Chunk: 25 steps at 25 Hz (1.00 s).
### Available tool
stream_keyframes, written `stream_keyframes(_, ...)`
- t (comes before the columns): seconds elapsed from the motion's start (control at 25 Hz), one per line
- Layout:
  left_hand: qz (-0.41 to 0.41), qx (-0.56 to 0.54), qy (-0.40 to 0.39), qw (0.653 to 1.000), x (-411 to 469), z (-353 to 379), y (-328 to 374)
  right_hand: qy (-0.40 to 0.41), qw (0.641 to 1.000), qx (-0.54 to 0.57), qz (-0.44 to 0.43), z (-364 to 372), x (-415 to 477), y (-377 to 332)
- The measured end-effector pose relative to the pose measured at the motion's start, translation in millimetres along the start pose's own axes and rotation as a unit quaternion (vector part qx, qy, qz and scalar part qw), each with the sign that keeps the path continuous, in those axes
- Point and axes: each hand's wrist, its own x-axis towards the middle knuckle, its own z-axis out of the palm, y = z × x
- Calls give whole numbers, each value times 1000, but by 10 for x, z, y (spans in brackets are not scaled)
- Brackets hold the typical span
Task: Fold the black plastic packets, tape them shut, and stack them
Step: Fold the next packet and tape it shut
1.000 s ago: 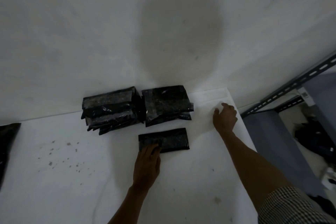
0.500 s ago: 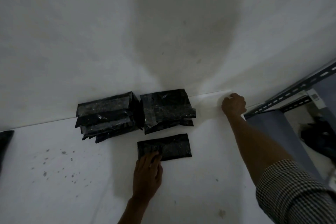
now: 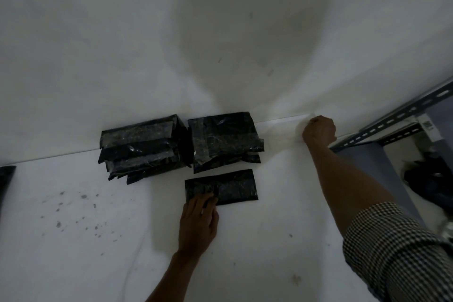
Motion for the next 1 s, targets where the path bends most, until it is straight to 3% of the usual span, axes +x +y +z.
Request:
stream_keyframes(0.36, -5, -2, 8, 1000, 6, 6, 33, 5, 999, 37, -5, -99, 60, 36)
stream_keyframes(0.56, -9, 5, -6, 1000, -1, -6, 39, 1, 993, 82, -90, -96, -15, 92)
stream_keyframes(0.76, -28, 13, -34, 999, 7, -64, 94, -5, 989, 49, -141, -158, -176, 76)
stream_keyframes(1.0, -7, 17, -72, 997, 0, -158, 96, 32, 986, 102, -130, -345, -471, 16)
